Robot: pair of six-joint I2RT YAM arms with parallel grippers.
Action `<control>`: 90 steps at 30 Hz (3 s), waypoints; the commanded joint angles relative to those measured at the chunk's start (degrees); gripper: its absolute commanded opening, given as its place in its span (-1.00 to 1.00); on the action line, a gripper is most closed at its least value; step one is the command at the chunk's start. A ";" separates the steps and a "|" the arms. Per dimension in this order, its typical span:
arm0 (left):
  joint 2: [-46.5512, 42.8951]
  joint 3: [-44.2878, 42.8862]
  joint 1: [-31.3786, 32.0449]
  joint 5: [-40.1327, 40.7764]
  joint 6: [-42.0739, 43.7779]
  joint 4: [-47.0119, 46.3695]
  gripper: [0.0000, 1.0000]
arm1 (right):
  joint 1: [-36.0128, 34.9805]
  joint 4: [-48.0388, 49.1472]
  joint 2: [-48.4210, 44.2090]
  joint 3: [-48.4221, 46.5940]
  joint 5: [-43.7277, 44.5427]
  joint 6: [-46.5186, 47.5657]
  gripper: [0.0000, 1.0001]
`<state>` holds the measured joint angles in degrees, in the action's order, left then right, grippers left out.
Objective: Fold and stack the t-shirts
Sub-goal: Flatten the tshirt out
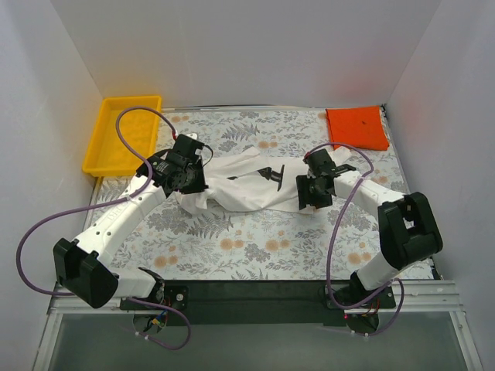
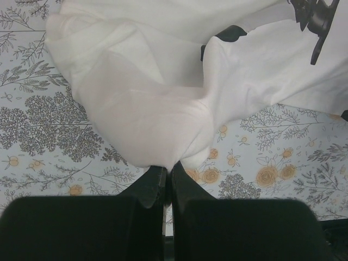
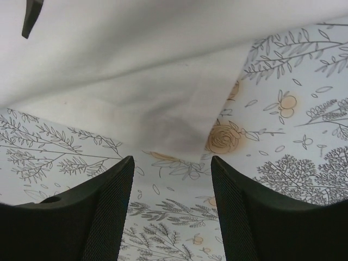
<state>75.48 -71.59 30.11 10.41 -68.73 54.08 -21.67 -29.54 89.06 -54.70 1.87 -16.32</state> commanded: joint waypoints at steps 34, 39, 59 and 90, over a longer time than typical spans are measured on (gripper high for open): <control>9.50 -5.33 3.98 -15.59 -0.79 10.34 -1.00 | 4.09 -36.20 -15.84 -17.55 31.27 3.22 -0.97; 14.16 4.25 14.88 -21.56 -3.60 7.54 -1.00 | 7.08 -35.41 -18.56 -16.23 30.48 3.22 -0.97; 12.76 8.21 0.84 -15.52 -4.66 -3.97 0.26 | 7.61 -27.68 -19.10 -8.32 25.91 4.71 -0.97; 21.85 -1.25 -14.20 -8.31 -3.40 -23.14 0.59 | 8.31 -17.31 -16.10 -5.07 22.30 2.69 -0.97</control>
<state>110.21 -80.27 15.51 -0.14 -68.51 31.51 -13.61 -48.88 75.37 -59.33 24.95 -13.28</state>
